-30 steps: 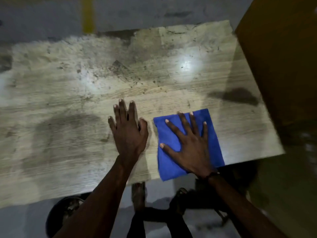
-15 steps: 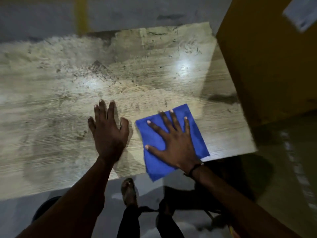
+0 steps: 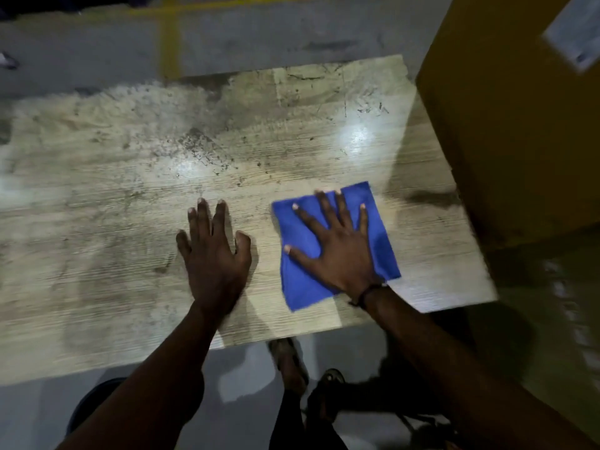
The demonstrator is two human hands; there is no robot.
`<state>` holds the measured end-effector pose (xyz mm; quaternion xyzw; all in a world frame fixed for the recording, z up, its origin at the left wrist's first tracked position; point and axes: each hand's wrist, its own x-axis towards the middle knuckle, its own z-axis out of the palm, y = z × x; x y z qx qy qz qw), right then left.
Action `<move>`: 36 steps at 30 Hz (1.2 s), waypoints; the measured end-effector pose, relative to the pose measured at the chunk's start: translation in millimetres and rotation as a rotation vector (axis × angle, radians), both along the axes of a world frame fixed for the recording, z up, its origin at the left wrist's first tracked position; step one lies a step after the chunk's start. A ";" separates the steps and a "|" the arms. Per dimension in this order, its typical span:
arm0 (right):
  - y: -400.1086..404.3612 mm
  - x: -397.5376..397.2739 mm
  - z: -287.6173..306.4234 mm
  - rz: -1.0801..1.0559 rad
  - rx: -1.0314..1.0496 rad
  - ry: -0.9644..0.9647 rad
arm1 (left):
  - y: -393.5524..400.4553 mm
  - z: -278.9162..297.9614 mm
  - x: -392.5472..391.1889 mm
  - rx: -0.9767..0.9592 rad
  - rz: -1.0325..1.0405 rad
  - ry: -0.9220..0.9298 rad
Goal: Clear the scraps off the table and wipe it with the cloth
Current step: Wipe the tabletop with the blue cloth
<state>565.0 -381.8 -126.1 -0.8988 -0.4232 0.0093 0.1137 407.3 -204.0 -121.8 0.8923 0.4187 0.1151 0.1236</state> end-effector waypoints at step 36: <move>103.7 156.4 -4.8 -0.185 -0.004 -0.035 | 120.0 3.6 128.4 0.051 -0.039 0.037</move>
